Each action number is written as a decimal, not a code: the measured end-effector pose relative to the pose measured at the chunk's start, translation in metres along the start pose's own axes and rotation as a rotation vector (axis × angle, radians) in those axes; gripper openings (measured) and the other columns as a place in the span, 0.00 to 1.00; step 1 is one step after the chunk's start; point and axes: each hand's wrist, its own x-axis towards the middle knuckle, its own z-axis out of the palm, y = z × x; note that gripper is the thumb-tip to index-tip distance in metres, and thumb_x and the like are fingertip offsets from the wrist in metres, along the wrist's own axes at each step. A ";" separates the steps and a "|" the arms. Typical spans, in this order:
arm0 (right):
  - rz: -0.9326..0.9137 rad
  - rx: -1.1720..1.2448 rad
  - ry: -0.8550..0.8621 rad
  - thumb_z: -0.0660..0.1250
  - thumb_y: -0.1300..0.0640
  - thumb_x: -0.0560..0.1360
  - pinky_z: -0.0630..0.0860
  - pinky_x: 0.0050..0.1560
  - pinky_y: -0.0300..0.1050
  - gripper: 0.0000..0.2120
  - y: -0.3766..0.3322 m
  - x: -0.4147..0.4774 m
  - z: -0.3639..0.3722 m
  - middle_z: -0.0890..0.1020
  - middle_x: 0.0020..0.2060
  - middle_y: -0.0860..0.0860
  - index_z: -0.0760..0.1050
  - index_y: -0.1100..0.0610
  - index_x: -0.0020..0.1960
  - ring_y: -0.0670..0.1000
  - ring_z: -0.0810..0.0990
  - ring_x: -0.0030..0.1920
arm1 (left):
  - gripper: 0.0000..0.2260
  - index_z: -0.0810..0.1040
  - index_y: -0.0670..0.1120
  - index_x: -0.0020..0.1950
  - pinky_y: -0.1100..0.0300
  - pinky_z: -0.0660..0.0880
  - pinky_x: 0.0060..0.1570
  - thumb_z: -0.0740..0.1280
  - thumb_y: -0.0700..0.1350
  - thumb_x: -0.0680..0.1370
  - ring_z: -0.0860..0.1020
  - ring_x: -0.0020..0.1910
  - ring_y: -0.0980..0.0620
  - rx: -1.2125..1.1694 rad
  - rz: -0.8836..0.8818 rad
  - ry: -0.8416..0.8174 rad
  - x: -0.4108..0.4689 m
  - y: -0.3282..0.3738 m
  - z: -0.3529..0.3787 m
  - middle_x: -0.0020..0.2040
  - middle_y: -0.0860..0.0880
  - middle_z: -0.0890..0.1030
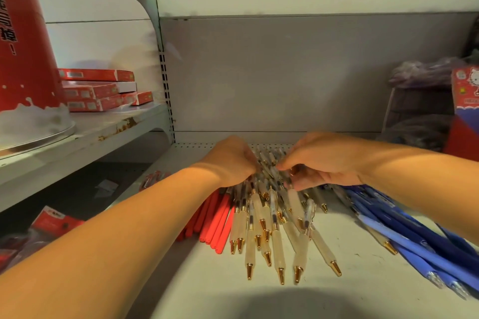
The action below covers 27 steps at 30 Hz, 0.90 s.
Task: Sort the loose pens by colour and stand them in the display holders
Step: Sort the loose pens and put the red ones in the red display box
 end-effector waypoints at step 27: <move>-0.270 -0.520 -0.067 0.68 0.46 0.74 0.71 0.36 0.29 0.06 0.048 -0.068 0.015 0.81 0.36 0.36 0.79 0.40 0.51 0.36 0.78 0.35 | 0.16 0.75 0.56 0.59 0.52 0.73 0.57 0.66 0.62 0.75 0.74 0.58 0.51 0.121 0.100 -0.144 0.011 0.004 0.033 0.64 0.51 0.74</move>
